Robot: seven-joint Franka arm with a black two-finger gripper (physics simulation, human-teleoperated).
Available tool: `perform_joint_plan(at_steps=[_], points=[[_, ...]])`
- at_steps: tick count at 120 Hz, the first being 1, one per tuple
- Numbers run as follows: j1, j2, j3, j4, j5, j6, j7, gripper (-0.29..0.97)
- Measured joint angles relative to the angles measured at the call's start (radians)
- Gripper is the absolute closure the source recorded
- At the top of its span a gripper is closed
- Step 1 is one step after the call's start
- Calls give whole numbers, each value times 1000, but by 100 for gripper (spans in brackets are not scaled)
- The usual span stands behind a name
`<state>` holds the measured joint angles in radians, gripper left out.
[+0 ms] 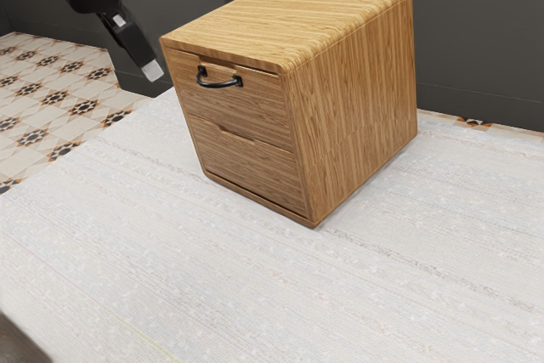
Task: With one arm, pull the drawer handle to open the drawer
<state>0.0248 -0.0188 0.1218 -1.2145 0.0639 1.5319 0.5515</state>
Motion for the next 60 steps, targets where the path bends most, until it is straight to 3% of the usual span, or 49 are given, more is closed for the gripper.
perform_joint_plan(at_steps=[18, 60], points=[[66, 119, 29, -1, 15, -7, 162, 0], [66, 185, 32, -1, 5, -2, 456, 0]])
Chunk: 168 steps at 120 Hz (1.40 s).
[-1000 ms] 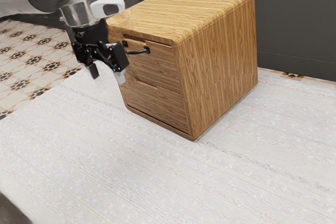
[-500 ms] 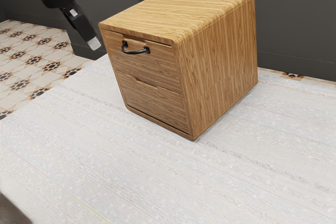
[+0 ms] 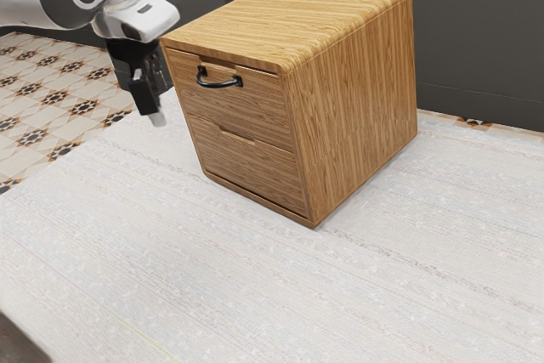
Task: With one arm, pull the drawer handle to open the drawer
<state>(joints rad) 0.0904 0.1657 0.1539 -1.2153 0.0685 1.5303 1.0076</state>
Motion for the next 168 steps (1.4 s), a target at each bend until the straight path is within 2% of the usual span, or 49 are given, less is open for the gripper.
perform_joint_plan(at_steps=[57, 138, 168], points=[[29, 20, -5, 0, -85, 44, 355, 0], [56, 41, -20, 9, -94, 106, 662, 0], [87, 42, -65, 17, -94, 109, 736, 0]])
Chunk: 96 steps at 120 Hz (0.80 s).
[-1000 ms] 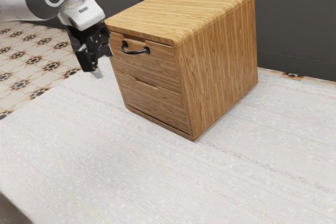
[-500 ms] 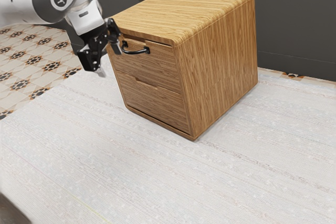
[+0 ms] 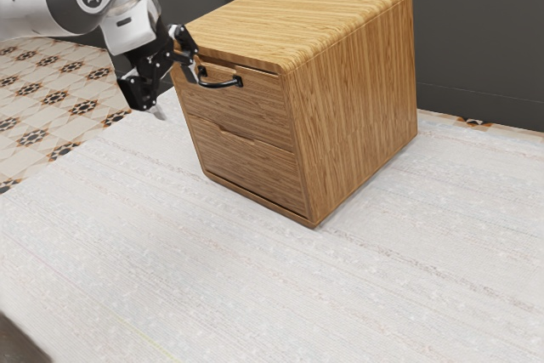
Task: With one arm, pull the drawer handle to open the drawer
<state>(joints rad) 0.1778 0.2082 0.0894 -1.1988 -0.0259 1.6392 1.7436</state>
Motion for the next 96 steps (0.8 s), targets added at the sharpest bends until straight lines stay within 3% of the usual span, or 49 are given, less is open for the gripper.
perform_joint_plan(at_steps=[96], points=[[38, 80, -42, 90, -1, 27, 136, 0]])
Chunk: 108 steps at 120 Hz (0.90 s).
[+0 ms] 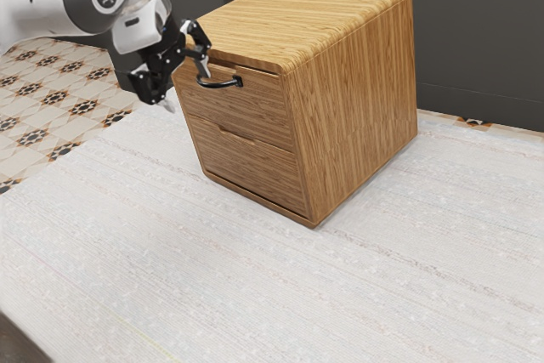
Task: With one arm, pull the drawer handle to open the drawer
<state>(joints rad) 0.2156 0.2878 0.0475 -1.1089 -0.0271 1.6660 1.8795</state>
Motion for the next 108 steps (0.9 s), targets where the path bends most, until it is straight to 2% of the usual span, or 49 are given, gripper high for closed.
perform_joint_plan(at_steps=[28, 83, 108], points=[[0, 12, 0, 2, -2, 1, 16, 5], [0, 11, 0, 3, -17, 1, 31, 44], [-1, 5, 4, 1, -27, -16, 32, 53]])
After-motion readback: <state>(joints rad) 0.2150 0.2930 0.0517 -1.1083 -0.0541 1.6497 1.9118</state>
